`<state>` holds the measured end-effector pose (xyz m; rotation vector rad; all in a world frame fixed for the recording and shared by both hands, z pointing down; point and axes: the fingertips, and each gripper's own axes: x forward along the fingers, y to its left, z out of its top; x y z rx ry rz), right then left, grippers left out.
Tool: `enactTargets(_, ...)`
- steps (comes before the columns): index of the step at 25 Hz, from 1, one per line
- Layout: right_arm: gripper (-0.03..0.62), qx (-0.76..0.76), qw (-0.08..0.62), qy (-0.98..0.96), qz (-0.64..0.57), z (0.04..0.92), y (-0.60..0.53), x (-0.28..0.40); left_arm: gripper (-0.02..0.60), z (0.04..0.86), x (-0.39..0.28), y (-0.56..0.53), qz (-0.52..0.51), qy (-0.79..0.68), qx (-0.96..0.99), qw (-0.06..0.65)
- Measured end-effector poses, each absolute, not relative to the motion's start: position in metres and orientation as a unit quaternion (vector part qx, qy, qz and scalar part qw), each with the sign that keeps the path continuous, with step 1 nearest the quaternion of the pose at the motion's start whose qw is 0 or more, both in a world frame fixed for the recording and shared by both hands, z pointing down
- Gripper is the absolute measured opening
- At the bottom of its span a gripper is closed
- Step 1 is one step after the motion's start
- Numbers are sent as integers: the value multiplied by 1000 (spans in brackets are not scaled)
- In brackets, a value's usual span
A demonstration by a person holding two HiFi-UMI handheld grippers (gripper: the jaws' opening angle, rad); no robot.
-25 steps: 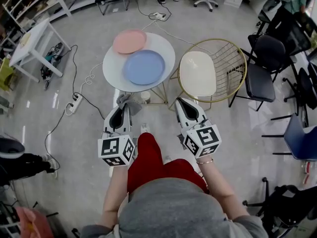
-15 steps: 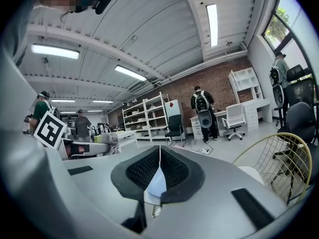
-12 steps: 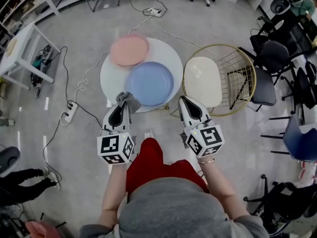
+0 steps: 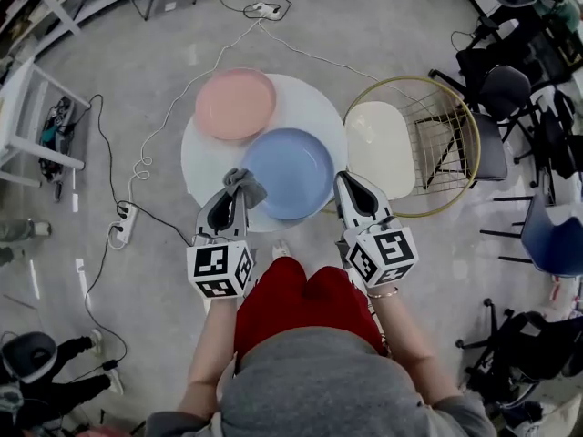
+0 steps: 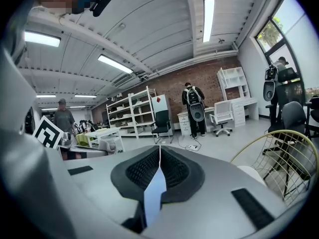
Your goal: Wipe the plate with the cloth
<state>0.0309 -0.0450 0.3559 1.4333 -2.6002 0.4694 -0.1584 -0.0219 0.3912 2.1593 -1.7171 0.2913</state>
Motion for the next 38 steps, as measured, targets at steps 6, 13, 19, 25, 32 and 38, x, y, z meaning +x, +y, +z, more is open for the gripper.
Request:
enactTargets(6, 29, 497, 91, -843, 188, 388, -58, 39, 35, 428, -148, -41, 139, -584, 769, 219)
enactTargets(13, 29, 507, 104, -829, 212, 417, -95, 47, 35, 464, -139, -74, 174, -564, 765, 257)
enactTargets(19, 29, 504, 116, -825, 227, 430, -129, 55, 35, 480, -117, -115, 191, -548, 768, 270)
enactTargets(25, 29, 505, 131, -817, 244, 450, -150, 64, 35, 495, -80, -155, 199, -516, 788, 271)
enactTargets(32, 29, 505, 142, -809, 264, 468, -164, 71, 35, 521, -32, -178, 221, -474, 800, 294)
enactTargets(38, 29, 499, 143, -810, 274, 474, -174, 73, 35, 548, -11, -182, 245, -461, 787, 328)
